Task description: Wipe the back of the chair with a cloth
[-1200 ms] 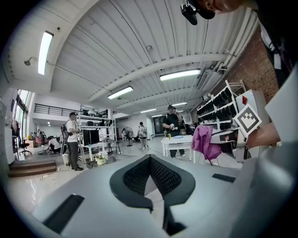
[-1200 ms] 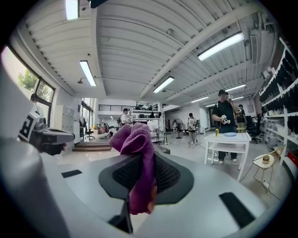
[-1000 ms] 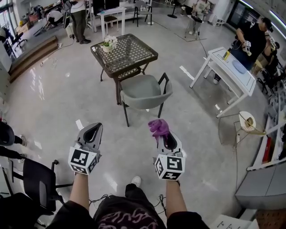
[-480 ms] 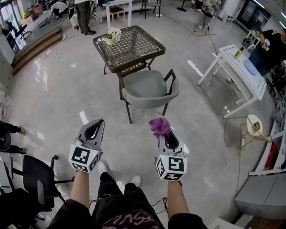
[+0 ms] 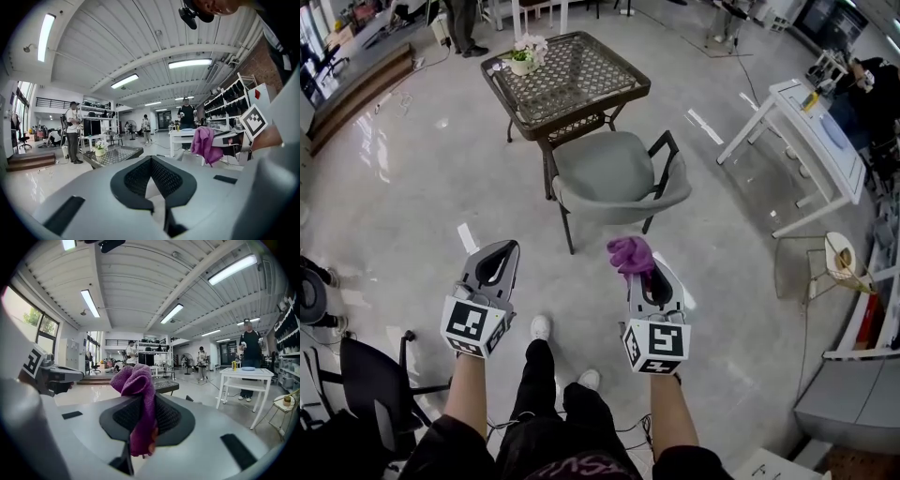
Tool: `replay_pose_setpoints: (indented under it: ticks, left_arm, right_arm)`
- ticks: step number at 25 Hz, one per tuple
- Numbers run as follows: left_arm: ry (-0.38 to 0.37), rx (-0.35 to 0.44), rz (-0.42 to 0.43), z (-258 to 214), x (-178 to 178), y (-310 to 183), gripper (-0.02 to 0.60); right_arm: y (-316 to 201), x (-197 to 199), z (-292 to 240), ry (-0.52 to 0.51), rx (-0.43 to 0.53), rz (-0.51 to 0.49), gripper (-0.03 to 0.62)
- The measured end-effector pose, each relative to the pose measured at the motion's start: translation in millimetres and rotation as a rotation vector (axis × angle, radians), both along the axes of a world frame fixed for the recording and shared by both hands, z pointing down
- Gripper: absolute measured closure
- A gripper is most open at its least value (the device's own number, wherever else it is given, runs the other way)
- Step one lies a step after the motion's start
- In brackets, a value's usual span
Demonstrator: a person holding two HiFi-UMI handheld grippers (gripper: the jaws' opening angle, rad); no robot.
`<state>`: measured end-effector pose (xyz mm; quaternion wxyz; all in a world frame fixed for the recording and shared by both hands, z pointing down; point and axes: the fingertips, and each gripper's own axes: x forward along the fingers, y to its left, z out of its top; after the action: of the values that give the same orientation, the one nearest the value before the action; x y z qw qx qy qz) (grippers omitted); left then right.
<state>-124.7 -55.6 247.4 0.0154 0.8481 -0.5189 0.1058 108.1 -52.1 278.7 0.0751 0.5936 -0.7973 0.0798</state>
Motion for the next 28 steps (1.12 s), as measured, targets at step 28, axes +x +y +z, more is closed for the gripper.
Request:
replay_pose_setpoints:
  ticks: [28]
  left_arm:
    - [-0.044,-0.038,0.02,243,-56,-114,0.572]
  right_arm:
    - [-161,-68,205,0.01,-0.002,0.018,0.514]
